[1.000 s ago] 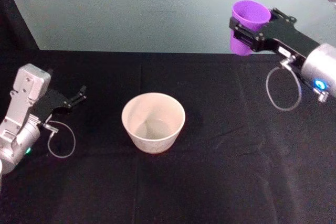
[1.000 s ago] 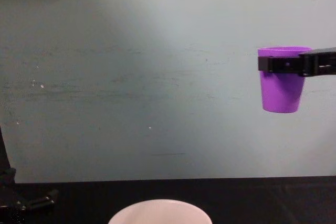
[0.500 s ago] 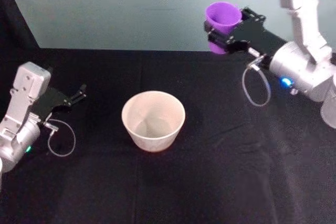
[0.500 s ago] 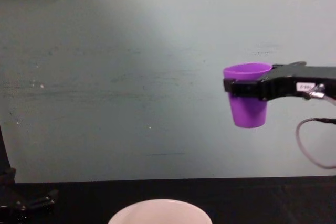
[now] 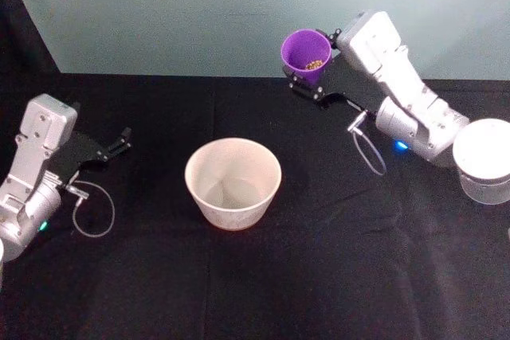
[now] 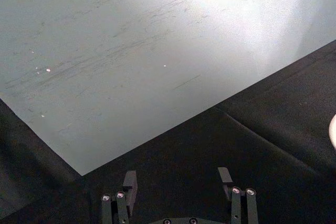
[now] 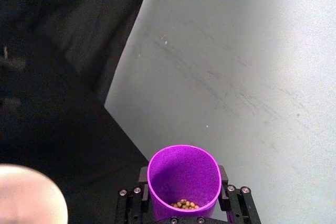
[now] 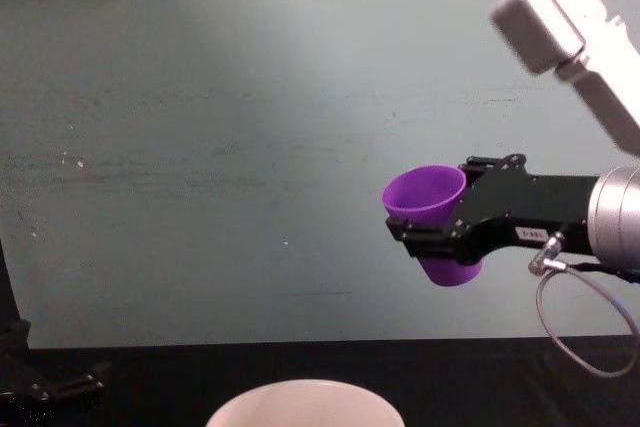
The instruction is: Pick up the cup and pour the mung beans from the cup into the bowl.
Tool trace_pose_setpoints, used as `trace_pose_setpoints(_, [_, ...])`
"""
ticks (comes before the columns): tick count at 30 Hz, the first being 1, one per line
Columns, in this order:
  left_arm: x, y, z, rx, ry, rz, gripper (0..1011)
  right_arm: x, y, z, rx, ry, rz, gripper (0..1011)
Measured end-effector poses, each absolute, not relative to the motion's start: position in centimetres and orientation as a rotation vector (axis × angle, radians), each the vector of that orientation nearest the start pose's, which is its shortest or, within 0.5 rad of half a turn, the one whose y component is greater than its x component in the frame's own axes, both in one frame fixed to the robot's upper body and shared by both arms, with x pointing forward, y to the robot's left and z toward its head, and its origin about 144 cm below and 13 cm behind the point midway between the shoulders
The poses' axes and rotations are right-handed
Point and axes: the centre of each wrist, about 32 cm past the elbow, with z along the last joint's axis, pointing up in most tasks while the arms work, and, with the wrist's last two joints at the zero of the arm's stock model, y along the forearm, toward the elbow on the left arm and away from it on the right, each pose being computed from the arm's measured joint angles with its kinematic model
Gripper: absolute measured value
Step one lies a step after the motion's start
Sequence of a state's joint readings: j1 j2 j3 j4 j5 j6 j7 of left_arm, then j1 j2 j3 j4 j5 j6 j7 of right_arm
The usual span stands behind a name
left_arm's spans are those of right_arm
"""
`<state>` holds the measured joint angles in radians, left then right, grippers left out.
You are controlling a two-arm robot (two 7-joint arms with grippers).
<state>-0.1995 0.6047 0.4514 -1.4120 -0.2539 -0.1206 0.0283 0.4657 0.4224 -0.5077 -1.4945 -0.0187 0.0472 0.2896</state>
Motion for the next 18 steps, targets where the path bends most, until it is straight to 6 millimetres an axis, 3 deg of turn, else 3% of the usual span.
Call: trace_pose_setpoints(18, [48.9,31.0,114.0,0.304,-0.285,1.248,1000,53.8,-19.6,123.0,-0.59,-0.87,-0.753,732])
